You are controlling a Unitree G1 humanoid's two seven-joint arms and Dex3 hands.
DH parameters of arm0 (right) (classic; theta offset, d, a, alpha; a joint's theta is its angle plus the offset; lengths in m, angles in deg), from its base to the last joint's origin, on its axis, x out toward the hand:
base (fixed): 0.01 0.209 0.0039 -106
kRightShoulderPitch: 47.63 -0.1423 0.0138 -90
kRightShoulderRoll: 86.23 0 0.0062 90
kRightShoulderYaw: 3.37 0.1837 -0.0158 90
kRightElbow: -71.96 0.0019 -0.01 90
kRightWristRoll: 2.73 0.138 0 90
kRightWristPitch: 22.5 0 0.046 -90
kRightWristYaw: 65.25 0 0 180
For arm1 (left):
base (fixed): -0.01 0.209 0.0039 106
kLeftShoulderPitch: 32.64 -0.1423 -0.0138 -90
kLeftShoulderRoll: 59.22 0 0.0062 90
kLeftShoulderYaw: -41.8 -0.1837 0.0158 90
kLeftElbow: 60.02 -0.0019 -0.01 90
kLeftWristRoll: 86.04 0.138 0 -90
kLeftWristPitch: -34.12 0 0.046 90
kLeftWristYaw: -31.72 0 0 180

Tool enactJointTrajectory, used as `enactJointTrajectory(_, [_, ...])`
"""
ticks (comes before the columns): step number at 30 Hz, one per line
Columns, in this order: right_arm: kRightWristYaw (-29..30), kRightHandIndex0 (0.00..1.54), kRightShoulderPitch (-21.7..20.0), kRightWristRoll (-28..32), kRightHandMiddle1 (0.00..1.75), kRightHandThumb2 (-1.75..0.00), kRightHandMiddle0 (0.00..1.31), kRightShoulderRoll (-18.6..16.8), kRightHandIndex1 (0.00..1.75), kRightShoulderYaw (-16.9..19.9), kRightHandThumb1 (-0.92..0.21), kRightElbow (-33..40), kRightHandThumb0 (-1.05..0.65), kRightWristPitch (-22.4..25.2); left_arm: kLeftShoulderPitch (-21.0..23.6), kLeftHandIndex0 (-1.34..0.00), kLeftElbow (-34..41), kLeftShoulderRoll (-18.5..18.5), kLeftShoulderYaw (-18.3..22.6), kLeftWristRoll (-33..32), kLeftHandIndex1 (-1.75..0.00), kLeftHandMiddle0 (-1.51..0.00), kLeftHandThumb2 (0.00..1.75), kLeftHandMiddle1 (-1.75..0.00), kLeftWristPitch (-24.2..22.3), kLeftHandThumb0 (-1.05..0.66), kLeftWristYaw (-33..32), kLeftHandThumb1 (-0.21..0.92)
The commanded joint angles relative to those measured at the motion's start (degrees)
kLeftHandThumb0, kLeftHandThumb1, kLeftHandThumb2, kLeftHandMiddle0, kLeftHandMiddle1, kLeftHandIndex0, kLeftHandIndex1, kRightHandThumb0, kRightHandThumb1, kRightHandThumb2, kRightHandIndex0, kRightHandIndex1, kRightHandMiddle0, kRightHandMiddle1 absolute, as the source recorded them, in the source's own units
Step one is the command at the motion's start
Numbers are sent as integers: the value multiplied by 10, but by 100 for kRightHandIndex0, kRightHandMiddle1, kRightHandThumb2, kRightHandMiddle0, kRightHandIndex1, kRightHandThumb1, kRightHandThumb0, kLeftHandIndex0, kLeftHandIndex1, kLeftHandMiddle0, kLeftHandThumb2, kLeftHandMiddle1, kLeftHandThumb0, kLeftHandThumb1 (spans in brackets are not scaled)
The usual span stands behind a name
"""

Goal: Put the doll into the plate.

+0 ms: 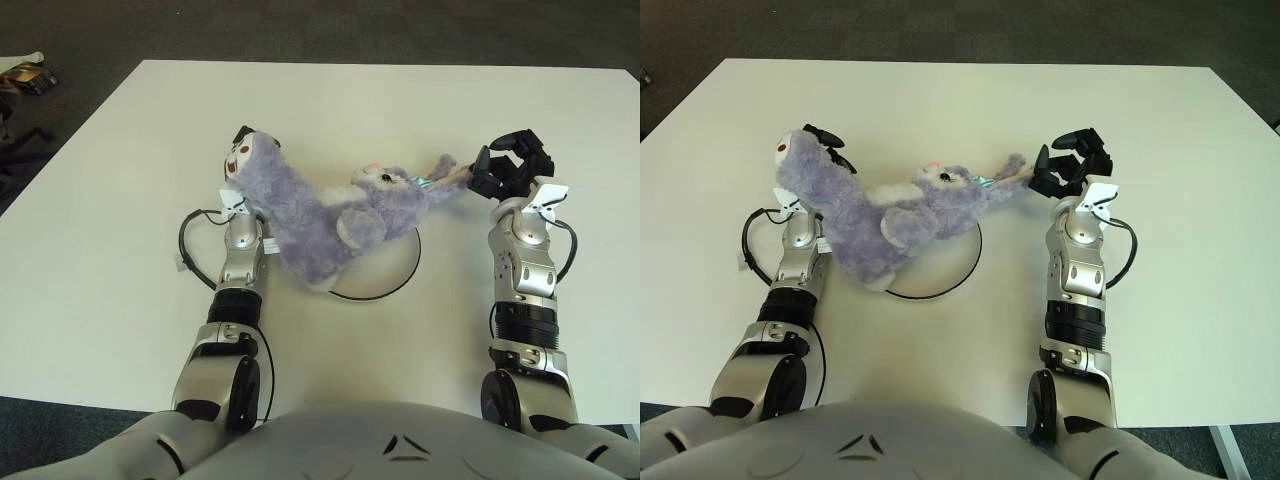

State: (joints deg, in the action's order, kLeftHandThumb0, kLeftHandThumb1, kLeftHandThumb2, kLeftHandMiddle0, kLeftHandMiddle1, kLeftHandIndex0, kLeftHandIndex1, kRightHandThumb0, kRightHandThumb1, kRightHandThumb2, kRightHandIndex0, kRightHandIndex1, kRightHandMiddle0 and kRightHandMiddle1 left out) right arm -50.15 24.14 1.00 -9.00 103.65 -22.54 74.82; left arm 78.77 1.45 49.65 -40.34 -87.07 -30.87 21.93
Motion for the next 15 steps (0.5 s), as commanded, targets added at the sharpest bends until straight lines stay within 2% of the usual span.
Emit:
enactJointTrajectory(1, [1,88,-5,9,175,-150,65,-1,142,7,-6,-11,0,-12,-42,-59,-21,-1,2,1,-170,-88,166,-175,0,-2,0,2])
enactJointTrajectory(7, [-6,89,5,13,175,-156,61,-5,152,6,-4,-9,0,-19,-41,-61,-24,-1,2,0,-168,-88,166,-175,1,-2,2,1])
enactJointTrajectory(15, [-16,90,22,21,175,-172,66,-13,169,-2,5,4,0,-6,-38,-66,-32,-1,3,-5,-163,-89,166,-175,2,-2,6,-1])
